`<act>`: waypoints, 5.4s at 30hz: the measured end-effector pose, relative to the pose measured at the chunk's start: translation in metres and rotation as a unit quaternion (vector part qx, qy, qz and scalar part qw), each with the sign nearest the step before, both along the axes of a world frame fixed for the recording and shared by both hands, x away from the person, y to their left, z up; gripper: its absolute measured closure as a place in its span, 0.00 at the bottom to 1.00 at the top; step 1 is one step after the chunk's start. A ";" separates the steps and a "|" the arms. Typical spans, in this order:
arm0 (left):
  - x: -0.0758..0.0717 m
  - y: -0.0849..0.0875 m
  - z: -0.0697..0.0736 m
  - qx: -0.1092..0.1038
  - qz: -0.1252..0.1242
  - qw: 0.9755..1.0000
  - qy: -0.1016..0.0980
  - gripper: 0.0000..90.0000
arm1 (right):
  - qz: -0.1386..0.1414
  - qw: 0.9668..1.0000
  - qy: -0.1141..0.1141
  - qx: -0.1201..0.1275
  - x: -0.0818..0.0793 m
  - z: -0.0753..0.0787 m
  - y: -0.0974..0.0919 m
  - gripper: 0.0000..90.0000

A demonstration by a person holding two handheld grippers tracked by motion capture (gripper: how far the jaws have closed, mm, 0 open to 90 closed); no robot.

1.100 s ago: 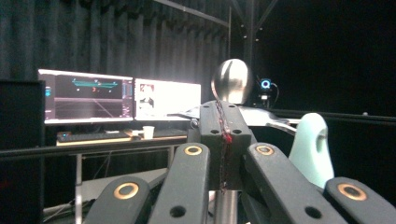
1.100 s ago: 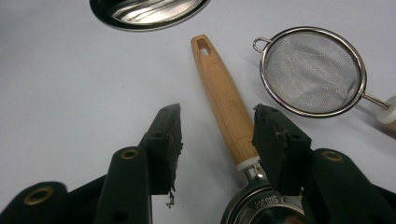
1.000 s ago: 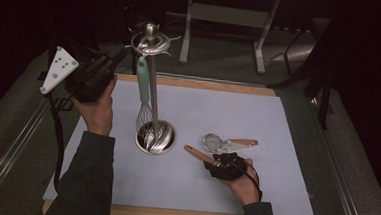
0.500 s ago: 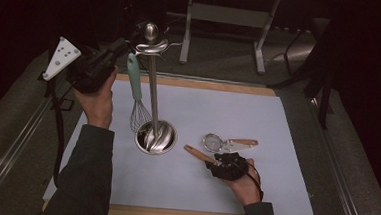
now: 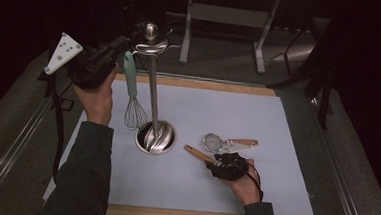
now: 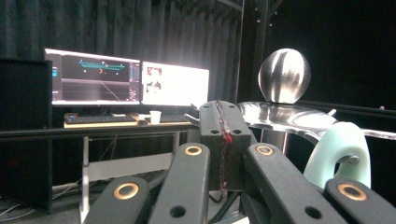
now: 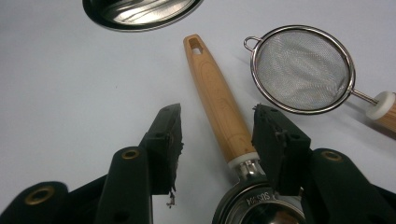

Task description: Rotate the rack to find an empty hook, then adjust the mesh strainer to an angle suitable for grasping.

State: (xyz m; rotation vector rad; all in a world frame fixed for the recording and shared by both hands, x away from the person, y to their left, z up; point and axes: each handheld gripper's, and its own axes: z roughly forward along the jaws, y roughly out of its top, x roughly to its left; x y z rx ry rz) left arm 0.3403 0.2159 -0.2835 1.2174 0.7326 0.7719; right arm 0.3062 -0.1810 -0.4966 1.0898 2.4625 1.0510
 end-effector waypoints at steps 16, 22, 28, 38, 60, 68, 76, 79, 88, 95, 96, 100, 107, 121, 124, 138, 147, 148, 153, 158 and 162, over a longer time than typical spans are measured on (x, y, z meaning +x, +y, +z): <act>-0.012 0.011 -0.005 0.035 -0.003 0.999 0.007 1.00 | -0.007 1.000 -0.001 0.001 0.000 0.001 -0.005 0.58; -0.011 0.022 -0.018 0.050 0.007 0.998 0.040 1.00 | -0.011 1.000 -0.002 0.000 0.001 0.001 -0.007 0.58; -0.011 0.030 -0.038 0.056 0.014 0.996 0.067 1.00 | -0.015 1.000 -0.006 -0.001 0.001 0.004 -0.010 0.58; -0.017 0.035 -0.075 0.089 0.030 0.990 0.110 0.95 | -0.035 0.999 -0.015 0.011 0.003 0.012 -0.025 0.58; -0.041 0.036 -0.212 0.116 0.056 0.961 0.244 0.88 | -0.063 0.997 -0.035 -0.020 0.009 0.020 -0.045 0.74; -0.051 0.040 -0.242 0.127 0.053 0.950 0.281 0.86 | -0.084 0.996 -0.031 -0.030 0.022 0.020 -0.058 0.75; -0.051 0.045 -0.254 0.111 0.052 0.943 0.310 0.82 | -0.116 0.992 -0.013 -0.044 0.035 0.014 -0.082 0.80; -0.053 0.044 -0.253 0.116 0.050 0.942 0.312 0.81 | -0.122 0.991 -0.005 -0.056 0.037 0.009 -0.088 0.89; -0.055 0.046 -0.254 0.129 0.061 0.934 0.326 0.76 | -0.154 0.985 0.022 -0.075 0.050 -0.004 -0.104 0.99; -0.052 0.046 -0.256 0.125 0.057 0.930 0.340 0.76 | -0.164 0.982 0.040 -0.078 0.063 -0.008 -0.105 1.00; -0.052 0.046 -0.256 0.130 0.056 0.930 0.340 0.76 | -0.167 0.982 0.044 -0.077 0.064 -0.008 -0.105 1.00; -0.052 0.043 -0.256 0.140 0.056 0.928 0.340 0.75 | -0.171 0.980 0.057 -0.084 0.072 -0.012 -0.104 1.00; -0.052 0.043 -0.256 0.142 0.055 0.929 0.338 0.75 | -0.179 0.977 0.065 -0.095 0.084 -0.016 -0.102 1.00; -0.053 0.043 -0.256 0.142 0.054 0.930 0.336 0.75 | -0.178 0.975 0.067 -0.110 0.109 -0.015 -0.083 0.99; -0.053 0.043 -0.256 0.143 0.053 0.930 0.335 0.75 | -0.178 0.976 0.071 -0.107 0.115 -0.015 -0.079 0.99; -0.054 0.043 -0.256 0.142 0.052 0.931 0.333 0.75 | -0.180 0.974 0.090 -0.103 0.140 -0.013 -0.050 0.98; -0.054 0.043 -0.256 0.141 0.051 0.931 0.333 0.75 | -0.170 0.976 0.089 -0.098 0.149 -0.009 -0.028 0.98; -0.054 0.043 -0.256 0.141 0.051 0.931 0.332 0.75 | -0.166 0.977 0.088 -0.098 0.149 -0.008 -0.024 0.98; -0.054 0.043 -0.256 0.140 0.050 0.932 0.332 0.75 | -0.154 0.979 0.088 -0.098 0.152 -0.004 -0.010 0.98; -0.054 0.043 -0.256 0.139 0.049 0.932 0.331 0.75 | -0.175 0.978 0.091 -0.064 0.157 0.005 -0.009 0.89; -0.054 0.043 -0.256 0.140 0.049 0.932 0.331 0.75 | -0.189 0.976 0.102 -0.020 0.158 0.007 -0.012 0.74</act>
